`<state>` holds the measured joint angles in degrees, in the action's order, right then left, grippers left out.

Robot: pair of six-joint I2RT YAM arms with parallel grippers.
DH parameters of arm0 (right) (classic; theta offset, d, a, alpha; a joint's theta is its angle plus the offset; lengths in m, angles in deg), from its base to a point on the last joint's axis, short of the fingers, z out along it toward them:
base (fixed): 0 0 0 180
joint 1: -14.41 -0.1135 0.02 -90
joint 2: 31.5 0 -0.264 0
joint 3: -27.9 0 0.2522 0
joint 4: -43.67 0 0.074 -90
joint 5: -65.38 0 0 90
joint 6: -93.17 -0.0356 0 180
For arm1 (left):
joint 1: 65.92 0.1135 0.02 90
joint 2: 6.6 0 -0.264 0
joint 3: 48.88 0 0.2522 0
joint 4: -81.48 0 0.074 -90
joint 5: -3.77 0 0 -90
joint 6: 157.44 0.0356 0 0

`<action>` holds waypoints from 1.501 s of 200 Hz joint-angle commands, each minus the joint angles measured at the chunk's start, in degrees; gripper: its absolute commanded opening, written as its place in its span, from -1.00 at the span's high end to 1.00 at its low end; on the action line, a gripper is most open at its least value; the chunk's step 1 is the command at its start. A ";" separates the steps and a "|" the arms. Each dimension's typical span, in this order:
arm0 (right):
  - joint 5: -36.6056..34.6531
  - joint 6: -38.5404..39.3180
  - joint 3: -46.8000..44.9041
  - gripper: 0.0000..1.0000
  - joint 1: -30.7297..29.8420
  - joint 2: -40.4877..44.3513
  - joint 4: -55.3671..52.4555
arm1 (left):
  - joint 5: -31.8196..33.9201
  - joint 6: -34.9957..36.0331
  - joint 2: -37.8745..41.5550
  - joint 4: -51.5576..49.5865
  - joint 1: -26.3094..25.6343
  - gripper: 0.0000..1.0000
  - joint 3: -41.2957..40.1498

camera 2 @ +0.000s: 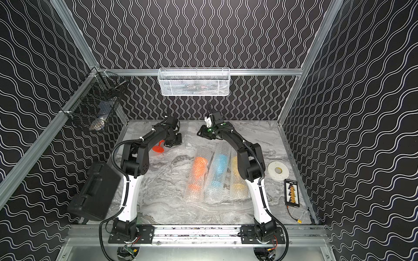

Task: Unpack wine glasses from bubble wrap
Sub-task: Move the bubble wrap to the center of the board.

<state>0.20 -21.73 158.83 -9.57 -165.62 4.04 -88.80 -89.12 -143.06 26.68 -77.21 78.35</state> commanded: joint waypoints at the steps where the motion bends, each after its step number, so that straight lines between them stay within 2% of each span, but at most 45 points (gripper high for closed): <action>1: 0.84 -0.83 0.65 0.20 -0.01 -0.35 0.99 | 0.83 1.33 1.52 -4.02 -0.57 0.31 -0.78; 47: 0.92 -0.78 0.63 0.20 -0.01 -0.50 0.99 | 3.44 2.79 7.95 -5.16 -0.44 0.20 0.23; 77: 0.94 -0.67 0.21 0.20 -0.01 -0.17 1.15 | 6.72 5.05 9.40 -8.27 1.09 0.15 2.11; 121: 1.20 -0.76 -0.31 0.20 0.00 0.02 1.57 | 9.23 8.58 9.88 -10.41 4.87 -0.21 3.35; 143: 1.20 -0.74 -0.28 0.19 0.05 -0.08 1.61 | 9.07 10.43 8.39 -12.61 6.64 -0.40 6.41; 161: 1.25 -0.76 -0.19 0.19 0.06 -0.16 1.70 | 9.36 11.91 6.22 -14.78 7.83 -0.43 9.76; 174: 1.15 -0.76 -0.19 0.19 0.00 -0.22 1.70 | 8.92 13.00 5.21 -14.94 8.45 -0.58 10.66; 189: 1.02 -0.67 0.15 0.19 0.07 -0.42 1.46 | 7.76 13.70 3.93 -15.08 9.15 -0.61 11.68; 209: 0.93 -0.65 0.17 0.19 0.08 -0.50 1.52 | 6.48 14.29 1.87 -15.42 9.62 -0.75 13.24; 251: 1.11 -0.49 0.60 0.18 0.08 -0.94 1.43 | 4.68 15.07 -2.15 -16.10 9.71 -0.85 16.63; 300: 1.28 -0.49 0.66 0.18 0.26 -1.09 1.61 | 5.52 15.68 -5.47 -16.03 9.71 -0.82 18.09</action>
<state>1.07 -21.87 159.05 -9.44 -166.45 4.50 -83.11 -74.82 -147.83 11.19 -67.50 96.08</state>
